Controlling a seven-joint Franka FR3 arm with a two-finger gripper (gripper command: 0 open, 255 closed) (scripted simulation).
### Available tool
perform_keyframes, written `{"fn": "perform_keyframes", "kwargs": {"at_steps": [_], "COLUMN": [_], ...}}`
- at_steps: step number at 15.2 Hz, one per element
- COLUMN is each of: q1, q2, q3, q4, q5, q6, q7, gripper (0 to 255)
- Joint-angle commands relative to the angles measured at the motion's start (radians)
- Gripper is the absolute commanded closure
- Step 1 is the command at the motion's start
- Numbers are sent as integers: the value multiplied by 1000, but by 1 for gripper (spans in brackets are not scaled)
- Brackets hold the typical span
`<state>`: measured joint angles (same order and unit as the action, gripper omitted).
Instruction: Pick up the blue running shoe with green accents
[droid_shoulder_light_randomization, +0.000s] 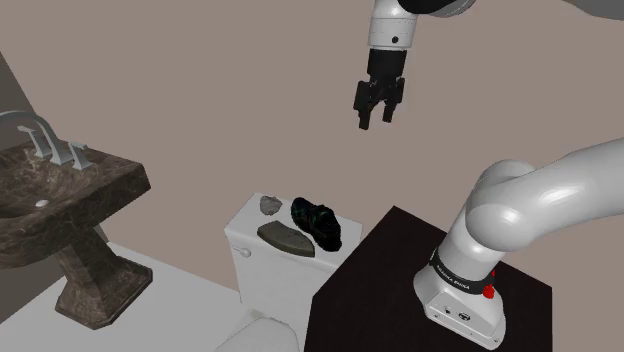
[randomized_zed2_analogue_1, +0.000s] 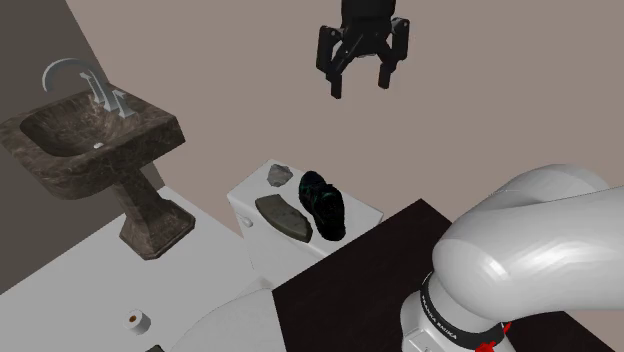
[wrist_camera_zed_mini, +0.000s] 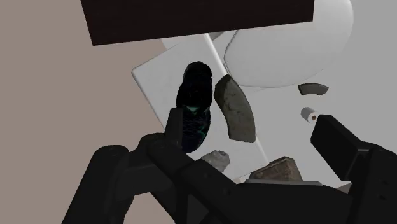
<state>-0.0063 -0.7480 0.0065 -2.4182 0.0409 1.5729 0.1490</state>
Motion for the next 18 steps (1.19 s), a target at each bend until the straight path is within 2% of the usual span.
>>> {"fn": "perform_keyframes", "kwargs": {"at_steps": [1,9,14,18], "q1": [0,41,75,115], "q2": [0,81,213,360], "q3": [0,-105,-176,-235], "q4": [0,-201,-268,-284], "q5": [0,-56,-71,-53], "q6": [0,335,565,751], "q7": [0,-277,-455,-612], "gripper": [0,0,0,0]}}
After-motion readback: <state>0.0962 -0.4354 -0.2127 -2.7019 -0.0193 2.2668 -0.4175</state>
